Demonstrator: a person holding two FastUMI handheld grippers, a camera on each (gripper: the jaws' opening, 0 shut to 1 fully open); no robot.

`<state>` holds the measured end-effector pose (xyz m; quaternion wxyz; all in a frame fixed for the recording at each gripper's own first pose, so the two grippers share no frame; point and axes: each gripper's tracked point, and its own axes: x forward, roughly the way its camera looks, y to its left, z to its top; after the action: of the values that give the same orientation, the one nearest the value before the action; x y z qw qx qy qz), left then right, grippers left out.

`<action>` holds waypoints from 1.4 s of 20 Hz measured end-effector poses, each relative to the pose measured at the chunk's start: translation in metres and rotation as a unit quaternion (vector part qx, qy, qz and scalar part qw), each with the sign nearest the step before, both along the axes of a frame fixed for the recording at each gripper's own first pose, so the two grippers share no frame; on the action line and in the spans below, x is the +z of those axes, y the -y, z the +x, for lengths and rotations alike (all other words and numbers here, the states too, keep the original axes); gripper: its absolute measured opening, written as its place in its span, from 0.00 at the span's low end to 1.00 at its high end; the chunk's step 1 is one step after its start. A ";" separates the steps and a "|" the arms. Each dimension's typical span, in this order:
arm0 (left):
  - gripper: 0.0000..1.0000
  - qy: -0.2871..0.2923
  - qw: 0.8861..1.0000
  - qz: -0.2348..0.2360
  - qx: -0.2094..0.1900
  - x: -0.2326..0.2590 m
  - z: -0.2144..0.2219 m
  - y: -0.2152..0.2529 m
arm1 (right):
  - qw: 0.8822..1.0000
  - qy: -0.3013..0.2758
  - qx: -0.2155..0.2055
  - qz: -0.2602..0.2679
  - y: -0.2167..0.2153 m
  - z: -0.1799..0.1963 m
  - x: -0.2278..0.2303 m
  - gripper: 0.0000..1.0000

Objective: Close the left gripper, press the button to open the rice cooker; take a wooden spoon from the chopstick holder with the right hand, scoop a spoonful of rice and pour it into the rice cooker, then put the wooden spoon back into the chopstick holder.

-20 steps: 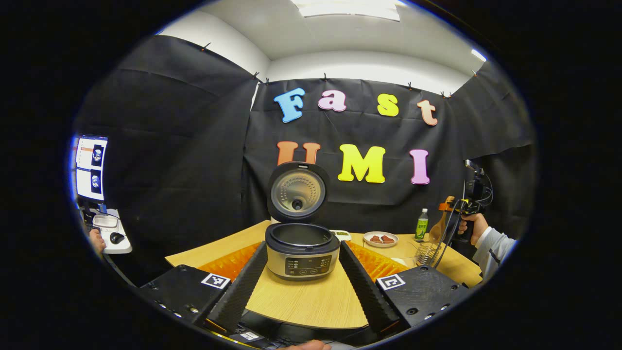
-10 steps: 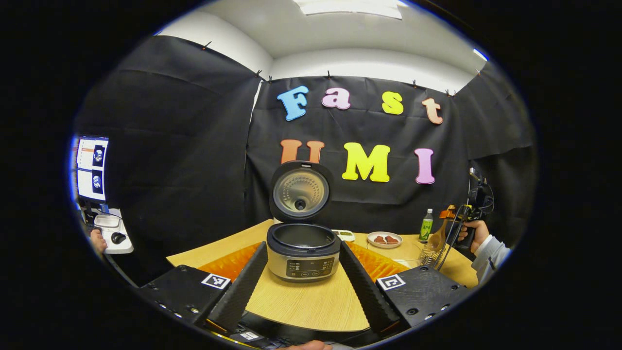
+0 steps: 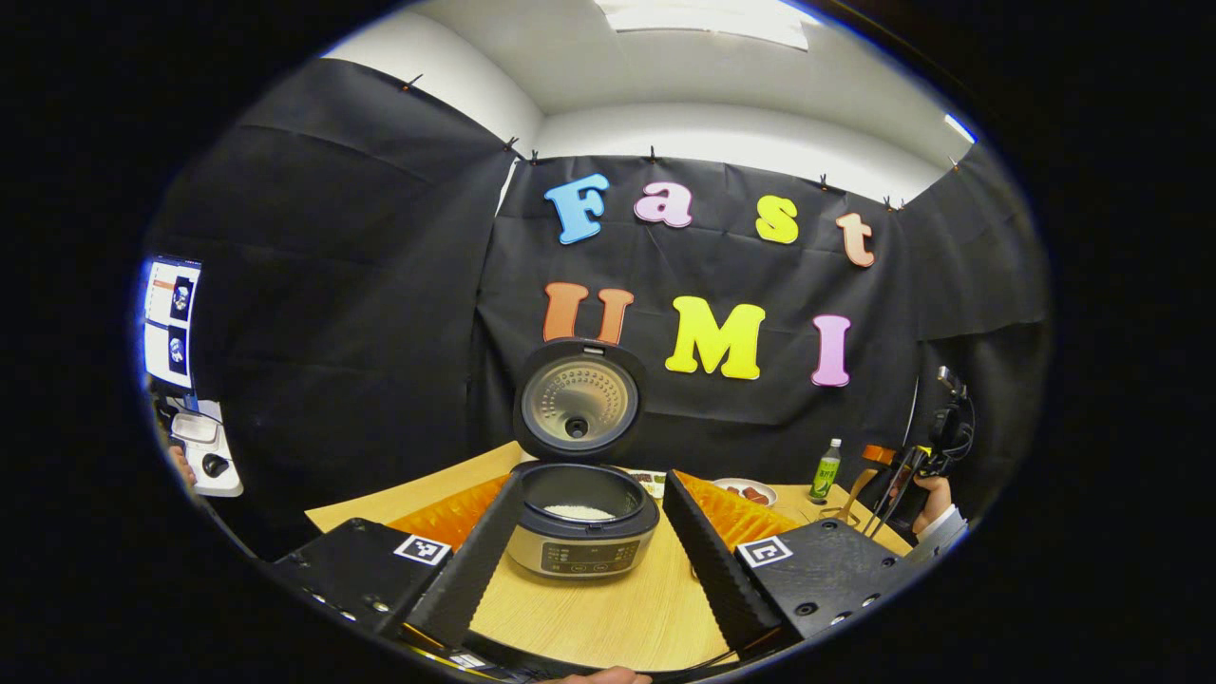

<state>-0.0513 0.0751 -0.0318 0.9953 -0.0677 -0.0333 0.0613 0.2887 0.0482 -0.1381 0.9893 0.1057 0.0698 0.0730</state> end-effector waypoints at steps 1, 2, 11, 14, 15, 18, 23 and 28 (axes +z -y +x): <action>0.94 -0.005 1.000 0.001 -0.001 0.003 0.008 -0.003 | 1.000 0.008 -0.003 -0.008 0.003 -0.007 0.005 0.74; 0.94 -0.010 1.000 0.004 0.003 0.005 0.014 -0.008 | 1.000 0.010 -0.010 -0.020 0.007 -0.012 0.007 0.78; 0.94 -0.019 0.999 0.032 0.025 0.043 0.080 -0.034 | 0.997 0.037 -0.014 -0.072 0.010 -0.109 0.048 0.91; 0.94 -0.018 0.999 0.032 0.029 0.064 0.104 -0.040 | 0.996 0.066 0.005 -0.063 0.006 -0.153 0.071 0.95; 0.94 -0.005 0.999 0.036 0.028 0.076 0.113 -0.041 | 0.995 0.067 0.017 -0.067 0.002 -0.167 0.073 0.95; 0.94 0.007 0.999 0.032 0.036 0.095 0.150 -0.054 | 0.992 0.080 0.052 -0.086 -0.002 -0.205 0.079 0.93; 0.94 0.023 0.999 0.032 0.010 0.125 0.226 -0.062 | 0.990 0.095 0.072 -0.077 0.015 -0.237 0.072 0.90; 0.94 0.005 1.000 0.027 0.015 0.123 0.307 -0.068 | 0.992 0.088 0.043 -0.074 0.044 -0.237 0.060 0.95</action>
<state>0.2562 0.1435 0.0911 0.9956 -0.0406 -0.0410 0.0745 0.0517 0.0043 -0.0779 0.9926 0.0221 -0.0079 0.1188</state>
